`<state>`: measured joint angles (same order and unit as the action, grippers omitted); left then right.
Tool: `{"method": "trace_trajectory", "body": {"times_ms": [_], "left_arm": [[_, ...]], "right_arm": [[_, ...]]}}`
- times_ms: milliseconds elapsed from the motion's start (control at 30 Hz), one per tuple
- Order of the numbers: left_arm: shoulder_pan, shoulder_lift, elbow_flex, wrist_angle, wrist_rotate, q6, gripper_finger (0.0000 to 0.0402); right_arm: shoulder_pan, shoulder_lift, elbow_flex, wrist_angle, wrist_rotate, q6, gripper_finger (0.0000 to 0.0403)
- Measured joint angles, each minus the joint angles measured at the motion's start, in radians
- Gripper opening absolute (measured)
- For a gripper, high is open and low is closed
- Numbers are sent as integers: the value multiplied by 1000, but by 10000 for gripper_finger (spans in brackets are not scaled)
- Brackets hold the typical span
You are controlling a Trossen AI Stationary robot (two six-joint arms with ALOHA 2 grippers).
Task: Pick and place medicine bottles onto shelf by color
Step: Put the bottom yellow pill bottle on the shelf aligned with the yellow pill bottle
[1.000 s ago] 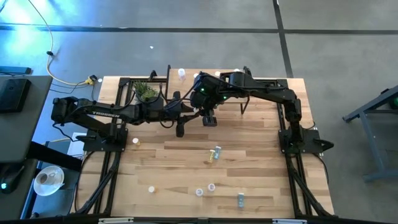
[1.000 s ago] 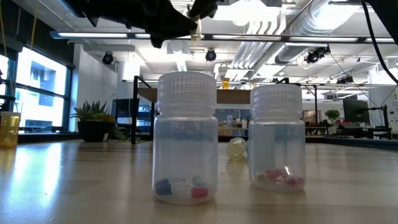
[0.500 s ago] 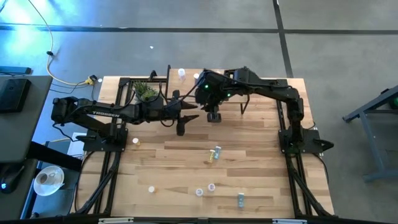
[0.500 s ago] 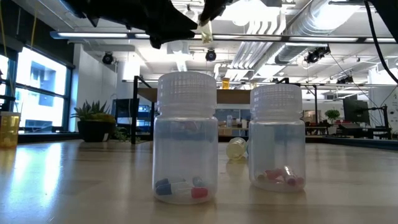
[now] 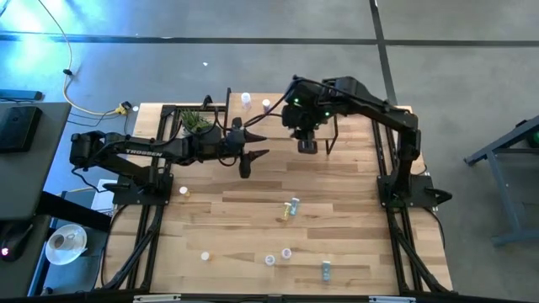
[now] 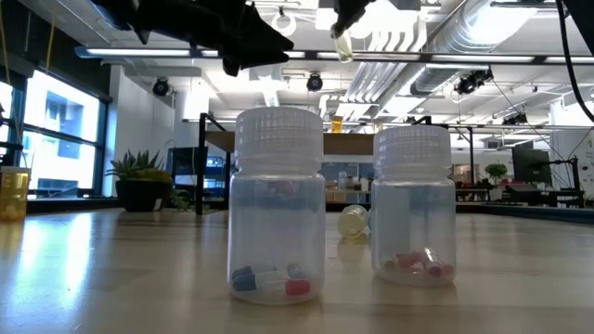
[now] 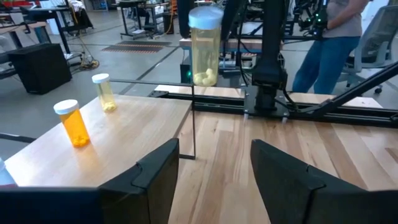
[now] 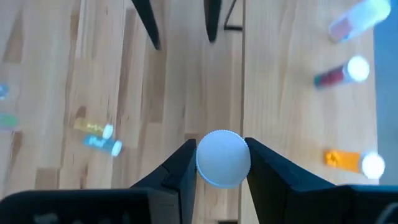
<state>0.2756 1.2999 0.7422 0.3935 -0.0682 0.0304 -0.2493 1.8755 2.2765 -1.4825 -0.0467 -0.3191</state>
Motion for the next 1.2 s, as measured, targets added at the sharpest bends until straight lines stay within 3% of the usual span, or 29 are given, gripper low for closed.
{"method": "trace_trajectory", "body": {"times_ms": [233, 633, 800, 1200], "left_arm": [[0, 0, 0, 0, -8, 7, 186], [0, 0, 0, -9, -19, 28, 186], [0, 0, 0, -18, -20, 27, 186], [-2, 0, 0, -23, -22, 22, 184]], "right_arm": [[-72, 0, 0, -71, -87, 5, 105], [-93, -3, -13, -85, -84, 84, 105], [-93, -117, -266, 11, -42, 122, 105], [-124, -547, -880, 574, 58, 166, 105]]}}
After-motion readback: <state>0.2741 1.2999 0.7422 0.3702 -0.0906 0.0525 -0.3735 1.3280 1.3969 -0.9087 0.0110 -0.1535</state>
